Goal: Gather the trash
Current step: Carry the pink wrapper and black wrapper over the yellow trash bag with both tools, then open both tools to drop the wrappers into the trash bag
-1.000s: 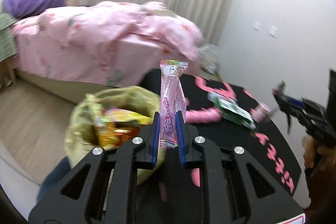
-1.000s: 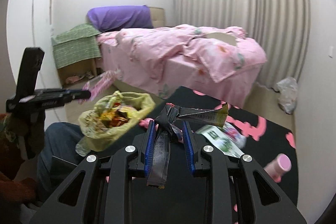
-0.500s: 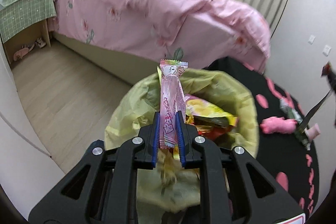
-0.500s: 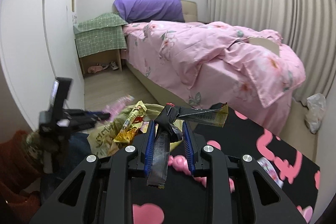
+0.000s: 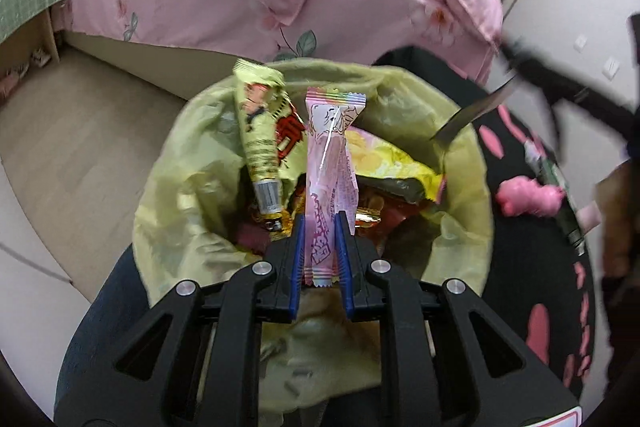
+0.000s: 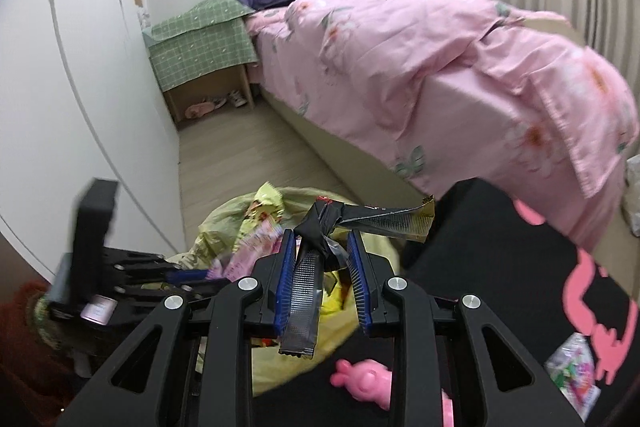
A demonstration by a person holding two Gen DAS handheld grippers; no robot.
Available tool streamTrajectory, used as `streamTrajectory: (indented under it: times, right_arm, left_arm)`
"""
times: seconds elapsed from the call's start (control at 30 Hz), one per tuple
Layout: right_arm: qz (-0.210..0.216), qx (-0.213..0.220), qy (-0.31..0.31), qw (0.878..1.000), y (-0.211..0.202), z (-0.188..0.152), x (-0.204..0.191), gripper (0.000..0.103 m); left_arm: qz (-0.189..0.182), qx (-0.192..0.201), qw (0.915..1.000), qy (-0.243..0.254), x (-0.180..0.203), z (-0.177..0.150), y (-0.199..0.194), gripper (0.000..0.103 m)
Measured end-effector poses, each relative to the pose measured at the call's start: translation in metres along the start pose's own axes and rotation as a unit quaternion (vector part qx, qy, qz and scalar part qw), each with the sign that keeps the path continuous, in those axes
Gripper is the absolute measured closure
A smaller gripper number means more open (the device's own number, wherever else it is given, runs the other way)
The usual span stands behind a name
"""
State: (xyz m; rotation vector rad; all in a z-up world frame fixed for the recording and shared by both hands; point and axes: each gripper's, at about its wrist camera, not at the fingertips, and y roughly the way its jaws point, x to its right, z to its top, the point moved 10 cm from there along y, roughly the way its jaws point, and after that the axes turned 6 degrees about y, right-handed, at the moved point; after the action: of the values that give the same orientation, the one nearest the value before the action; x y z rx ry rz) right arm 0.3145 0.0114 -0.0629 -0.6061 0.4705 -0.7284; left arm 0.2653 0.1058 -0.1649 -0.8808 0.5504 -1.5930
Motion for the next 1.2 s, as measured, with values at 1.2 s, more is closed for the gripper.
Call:
streamTrajectory:
  times: [1.2]
  right_arm:
    - [-0.024,0.038,0.032,0.998,-0.039,-0.016,0.033,0.055]
  left_arm:
    - [0.015,0.102,0.9947,-0.005,0.013,0.042,-0.072,0.050]
